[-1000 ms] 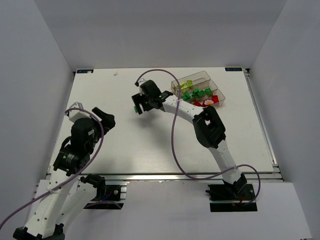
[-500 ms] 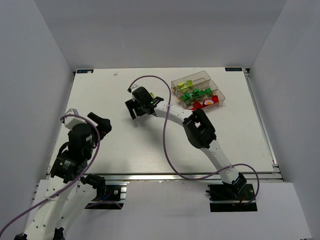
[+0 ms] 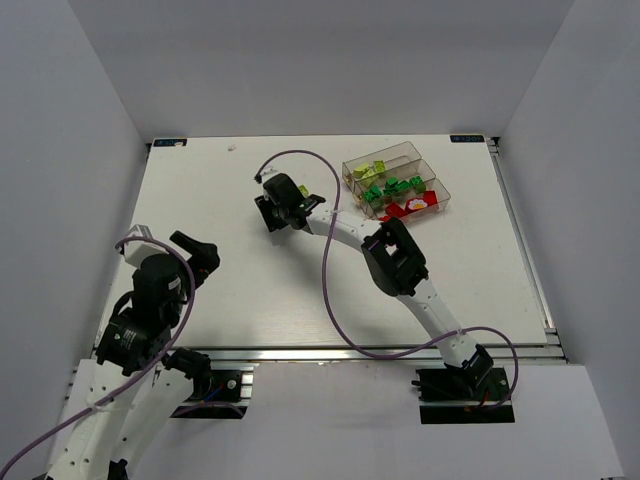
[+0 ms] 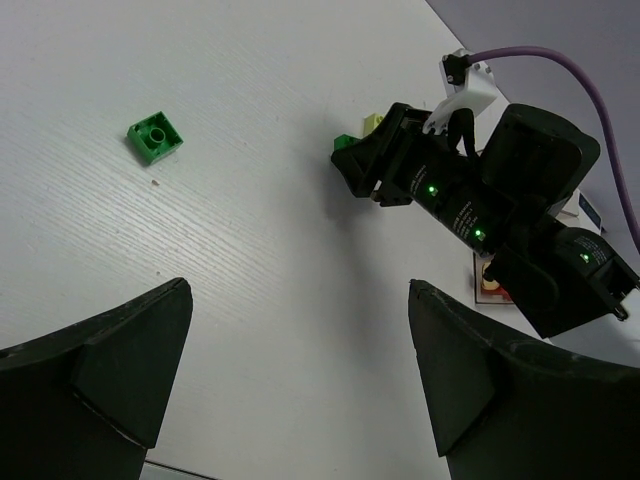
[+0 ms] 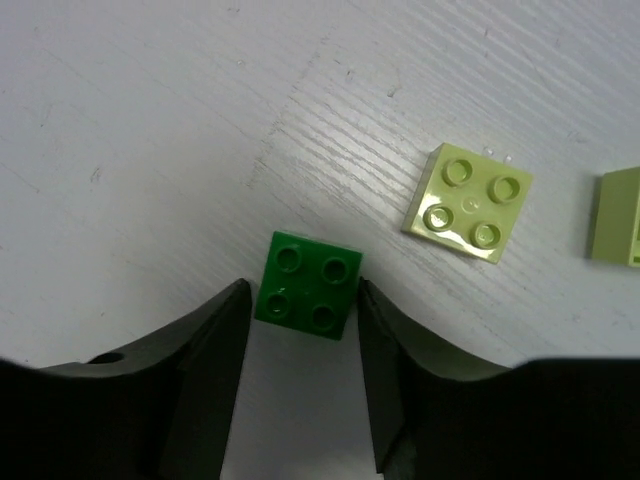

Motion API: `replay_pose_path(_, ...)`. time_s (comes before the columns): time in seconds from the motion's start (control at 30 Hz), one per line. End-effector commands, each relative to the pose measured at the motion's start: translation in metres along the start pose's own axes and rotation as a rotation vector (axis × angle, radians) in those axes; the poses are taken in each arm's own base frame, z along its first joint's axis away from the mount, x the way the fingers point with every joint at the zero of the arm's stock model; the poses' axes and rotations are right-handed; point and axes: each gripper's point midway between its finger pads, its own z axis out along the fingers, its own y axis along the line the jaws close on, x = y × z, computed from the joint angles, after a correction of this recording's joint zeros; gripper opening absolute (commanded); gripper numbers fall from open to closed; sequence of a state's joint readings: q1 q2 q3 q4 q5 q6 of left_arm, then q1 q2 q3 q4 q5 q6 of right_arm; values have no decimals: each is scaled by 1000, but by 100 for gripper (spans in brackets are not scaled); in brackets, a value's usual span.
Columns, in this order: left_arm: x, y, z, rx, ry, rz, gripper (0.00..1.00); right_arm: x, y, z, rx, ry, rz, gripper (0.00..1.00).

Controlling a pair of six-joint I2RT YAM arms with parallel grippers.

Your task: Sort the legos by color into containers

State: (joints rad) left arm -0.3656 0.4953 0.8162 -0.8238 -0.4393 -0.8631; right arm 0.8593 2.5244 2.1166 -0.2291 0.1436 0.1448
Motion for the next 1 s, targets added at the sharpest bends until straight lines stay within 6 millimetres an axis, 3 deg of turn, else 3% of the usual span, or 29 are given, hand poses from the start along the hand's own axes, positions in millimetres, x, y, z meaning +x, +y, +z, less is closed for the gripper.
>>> replay_pose_path(0.0, -3, 6, -4, -20, -15, -15, 98, -19, 4, 1, -12, -54, -15, 48)
replay_pose_path(0.2, 10, 12, 5, -37, 7, 0, 98, -40, 15, -29, -94, -88, -93, 18)
replay_pose_path(0.23, 15, 13, 9, -41, 23, 9, 98, -45, 19, -41, -131, -98, -110, 11)
replay_pose_path(0.27, 18, 14, 11, -47, 35, 17, 98, -63, 25, -54, -174, -138, -121, 8)
replay_pose_path(0.33, 26, 12, 16, -40, 63, 35, 98, -71, 32, -89, -280, -174, -139, 2)
replay_pose_path(0.4, 31, 10, 22, -40, 79, 45, 98, -83, 39, -116, -377, -245, -204, 0)
replay_pose_path(0.43, 35, 10, 27, -39, 88, 56, 98, -85, 38, -168, -520, -296, -250, 0)
replay_pose_path(0.5, 35, 8, 29, -32, 85, 56, 98, -86, 33, -178, -527, -307, -260, 0)
replay_pose_path(0.6, 34, 6, 30, -21, 76, 58, 98, -95, -8, -218, -454, -354, -244, 0)
replay_pose_path(0.67, 35, 6, 32, -19, 76, 62, 98, -79, -30, -223, -418, -327, -216, 0)
replay_pose_path(0.7, 36, 6, 32, -15, 79, 62, 98, -80, -54, -234, -372, -333, -200, 0)
replay_pose_path(0.8, 38, 5, 34, -10, 85, 65, 98, -60, -95, -241, -281, -300, -161, 0)
replay_pose_path(0.9, 41, 4, 36, -1, 91, 65, 98, -43, -164, -246, -151, -245, -64, 0)
replay_pose_path(0.97, 44, 4, 37, 3, 100, 65, 98, -32, -187, -246, -113, -210, -26, 0)
